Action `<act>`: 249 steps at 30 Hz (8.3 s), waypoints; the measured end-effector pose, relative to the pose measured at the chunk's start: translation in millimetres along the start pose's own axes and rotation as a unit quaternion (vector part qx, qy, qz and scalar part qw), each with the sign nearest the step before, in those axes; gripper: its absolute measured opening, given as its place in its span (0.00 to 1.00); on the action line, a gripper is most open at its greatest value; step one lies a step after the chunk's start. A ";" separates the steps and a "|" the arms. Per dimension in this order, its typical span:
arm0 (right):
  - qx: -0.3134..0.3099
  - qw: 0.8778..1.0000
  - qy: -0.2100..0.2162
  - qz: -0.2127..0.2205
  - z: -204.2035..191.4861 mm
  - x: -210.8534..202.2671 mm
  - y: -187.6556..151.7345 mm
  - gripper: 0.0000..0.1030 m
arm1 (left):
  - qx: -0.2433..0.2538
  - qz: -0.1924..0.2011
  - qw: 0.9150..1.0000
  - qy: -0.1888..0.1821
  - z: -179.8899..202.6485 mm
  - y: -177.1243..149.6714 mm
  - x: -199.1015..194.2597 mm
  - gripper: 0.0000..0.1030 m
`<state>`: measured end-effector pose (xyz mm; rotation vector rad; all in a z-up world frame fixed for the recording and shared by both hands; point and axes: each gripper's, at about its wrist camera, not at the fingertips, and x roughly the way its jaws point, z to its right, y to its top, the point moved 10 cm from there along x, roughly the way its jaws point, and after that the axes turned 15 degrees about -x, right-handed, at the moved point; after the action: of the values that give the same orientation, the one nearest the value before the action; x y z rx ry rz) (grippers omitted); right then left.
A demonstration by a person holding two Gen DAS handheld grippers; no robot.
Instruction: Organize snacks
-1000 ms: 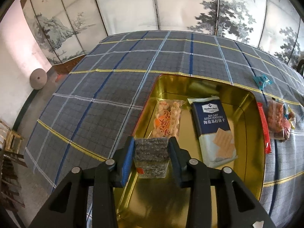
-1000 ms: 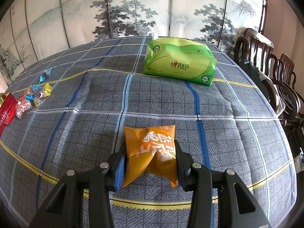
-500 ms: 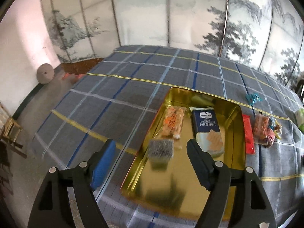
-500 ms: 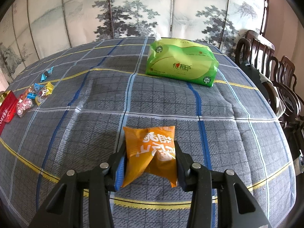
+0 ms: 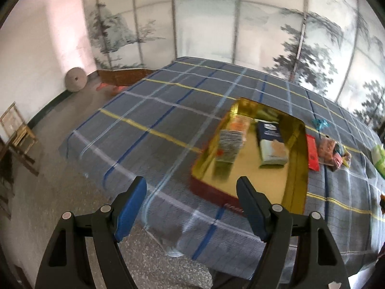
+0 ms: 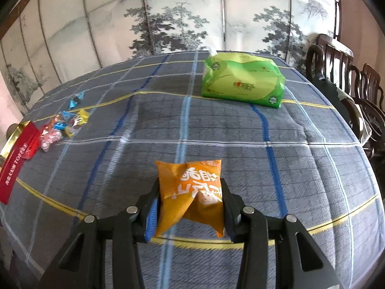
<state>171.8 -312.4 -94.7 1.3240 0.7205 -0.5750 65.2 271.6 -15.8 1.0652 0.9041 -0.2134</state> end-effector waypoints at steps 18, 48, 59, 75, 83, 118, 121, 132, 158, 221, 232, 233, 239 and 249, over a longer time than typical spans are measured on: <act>-0.103 0.981 0.143 0.083 -192.3 -58.5 92.8 0.43 | 0.040 -0.027 0.999 0.003 -12.8 -45.7 -3.6 0.71; -0.201 0.939 0.276 -0.027 -466.8 29.4 145.0 0.43 | 0.084 -0.035 0.996 0.008 -18.5 -52.2 6.2 0.71; -0.211 0.941 0.262 -0.045 -481.9 41.5 146.3 0.43 | 0.094 -0.036 0.995 0.011 -20.6 -52.6 10.2 0.72; -0.214 0.942 0.252 -0.057 -491.1 51.1 146.0 0.45 | 0.097 -0.050 0.994 0.013 -24.1 -60.0 15.8 0.72; -0.205 0.943 0.256 -0.060 -491.3 55.0 144.1 0.45 | 0.098 -0.057 0.993 0.016 -26.2 -62.2 19.8 0.73; -0.063 0.968 0.240 -0.020 -323.5 30.3 128.7 0.57 | 0.146 -0.055 0.988 -0.003 11.7 -77.1 6.1 0.76; -0.079 0.967 0.240 -0.027 -329.1 39.9 131.5 0.57 | 0.155 -0.047 0.987 0.000 13.8 -77.5 4.4 0.77; -0.112 0.955 0.276 0.005 -367.9 6.4 153.9 0.51 | 0.148 -0.058 0.987 -0.001 14.5 -80.5 9.8 0.77; -0.080 0.971 0.211 -0.081 -331.8 58.8 131.1 0.66 | 0.165 -0.063 0.984 -0.006 19.9 -88.8 10.9 0.79; -0.124 0.990 0.057 -0.041 -85.9 18.2 17.9 0.46 | 0.279 -0.123 0.934 -0.188 244.9 -86.8 10.0 0.79; -0.079 0.995 0.051 -0.019 -39.7 24.4 16.5 0.46 | 0.305 -0.203 0.908 -0.204 335.3 -67.0 93.8 0.76; -0.075 0.995 0.056 -0.017 -38.9 24.5 16.8 0.46 | 0.307 -0.209 0.906 -0.203 338.5 -67.1 99.4 0.76; -0.066 0.995 0.070 -0.013 -38.3 25.5 17.2 0.47 | 0.325 -0.248 0.895 -0.179 350.7 -77.8 133.4 0.76; -0.060 0.995 0.080 -0.009 -38.4 25.5 17.5 0.48 | 0.283 -0.270 0.899 -0.195 361.0 -78.4 160.0 0.58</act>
<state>196.0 -271.0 -105.8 1.2625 0.8850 -0.4367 316.7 -24.7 -120.7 1.2161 0.7633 -1.1744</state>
